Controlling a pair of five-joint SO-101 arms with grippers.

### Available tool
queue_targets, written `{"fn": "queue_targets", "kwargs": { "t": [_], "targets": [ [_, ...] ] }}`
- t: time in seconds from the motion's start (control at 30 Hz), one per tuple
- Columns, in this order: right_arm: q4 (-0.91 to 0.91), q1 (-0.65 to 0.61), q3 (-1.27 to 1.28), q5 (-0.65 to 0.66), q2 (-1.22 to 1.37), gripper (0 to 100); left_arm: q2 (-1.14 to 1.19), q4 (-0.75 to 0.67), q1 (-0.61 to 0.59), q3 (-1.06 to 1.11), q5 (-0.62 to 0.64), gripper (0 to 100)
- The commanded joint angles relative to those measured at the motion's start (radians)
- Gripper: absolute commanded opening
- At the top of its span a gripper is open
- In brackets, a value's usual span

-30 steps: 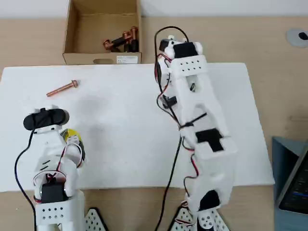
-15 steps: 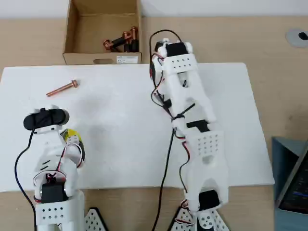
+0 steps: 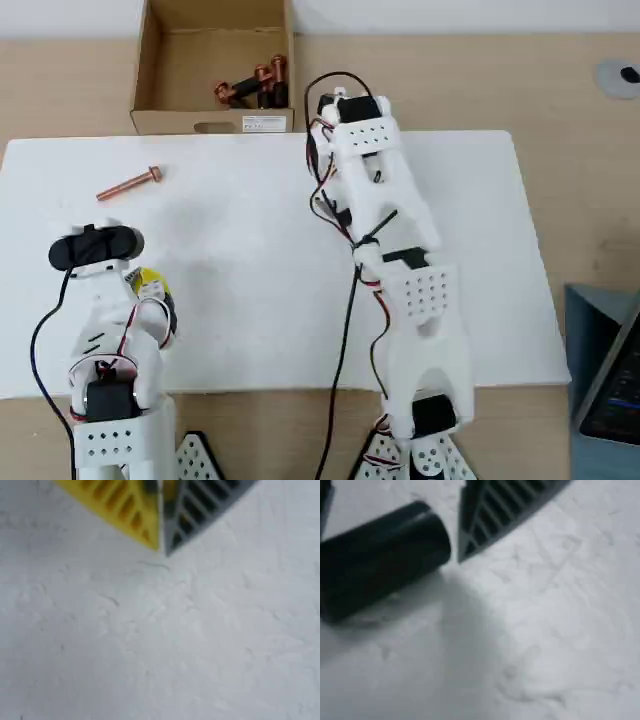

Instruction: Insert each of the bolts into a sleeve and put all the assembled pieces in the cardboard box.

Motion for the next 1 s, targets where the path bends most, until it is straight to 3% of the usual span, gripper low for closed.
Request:
{"fn": "queue_targets", "kwargs": {
  "t": [0.0,0.97],
  "targets": [
    [-0.023,-0.008,-0.053,-0.005,-0.005,20.3,-0.010,-0.014,-0.006,0.014,0.003,0],
    [-0.034,0.074,-0.116,-0.018,0.071,20.0,-0.010,-0.014,-0.005,0.014,0.003,0]
  ]
}}
